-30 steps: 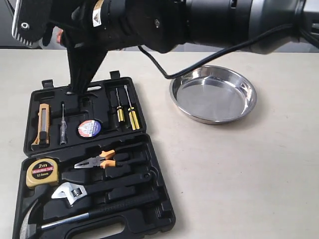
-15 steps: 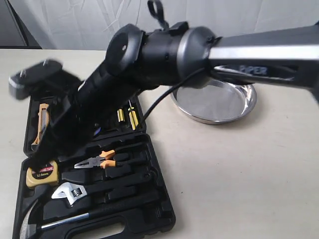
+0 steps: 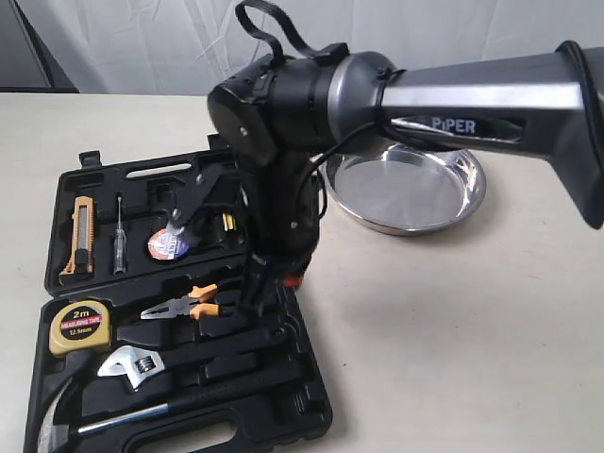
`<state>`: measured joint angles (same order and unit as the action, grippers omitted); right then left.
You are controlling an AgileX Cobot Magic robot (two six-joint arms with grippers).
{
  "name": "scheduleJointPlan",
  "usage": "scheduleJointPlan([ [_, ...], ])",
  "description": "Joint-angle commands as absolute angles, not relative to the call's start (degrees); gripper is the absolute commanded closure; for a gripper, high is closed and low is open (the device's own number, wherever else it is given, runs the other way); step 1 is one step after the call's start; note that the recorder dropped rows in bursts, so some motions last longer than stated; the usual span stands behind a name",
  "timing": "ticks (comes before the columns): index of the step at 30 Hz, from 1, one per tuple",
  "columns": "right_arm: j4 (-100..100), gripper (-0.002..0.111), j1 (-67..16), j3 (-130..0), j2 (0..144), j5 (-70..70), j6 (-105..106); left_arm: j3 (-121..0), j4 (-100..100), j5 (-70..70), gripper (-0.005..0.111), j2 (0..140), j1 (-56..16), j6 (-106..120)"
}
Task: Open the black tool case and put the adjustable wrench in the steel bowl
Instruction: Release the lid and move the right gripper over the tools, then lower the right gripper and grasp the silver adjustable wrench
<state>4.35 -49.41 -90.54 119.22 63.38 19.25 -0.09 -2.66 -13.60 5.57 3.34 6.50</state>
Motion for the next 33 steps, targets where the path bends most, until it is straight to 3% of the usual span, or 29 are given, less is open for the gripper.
scheduleJointPlan([
  [1,5.2,0.109,-47.3,-90.9,118.4,39.9,5.0,0.0,-2.4,-13.3,0.106,5.4,3.5,6.4],
  [3,-6.8,0.109,-47.7,-91.3,118.4,36.2,11.1,0.0,-2.4,-13.3,0.106,5.4,3.5,6.4],
  [7,-31.7,0.109,-49.0,-93.2,118.8,50.1,43.6,0.0,-2.4,-13.3,0.106,5.4,3.5,6.4],
  [14,-25.5,0.109,-50.5,-93.4,119.0,51.6,48.0,0.0,-2.4,-13.3,0.106,5.4,3.5,6.4],
  [17,-21.6,0.097,-52.6,-93.4,119.5,50.5,48.1,0.0,-2.4,-13.3,0.106,5.4,3.5,6.4],
  [21,-14.4,0.068,-55.0,-93.4,120.3,52.2,48.2,0.0,-2.4,-13.3,0.106,5.4,3.5,6.4],
  [23,-13.4,0.061,-55.6,-93.4,120.7,53.1,48.2,0.0,-2.4,-13.3,0.106,5.4,3.5,6.4],
  [30,-12.2,0.072,-56.2,-93.4,121.4,54.5,50.3,0.0,-2.4,-13.3,0.106,5.4,3.5,6.4],
  [33,-11.7,0.072,-56.1,-93.4,122.5,55.3,51.1,0.0,-2.4,-13.3,0.106,5.4,3.5,6.4],
])
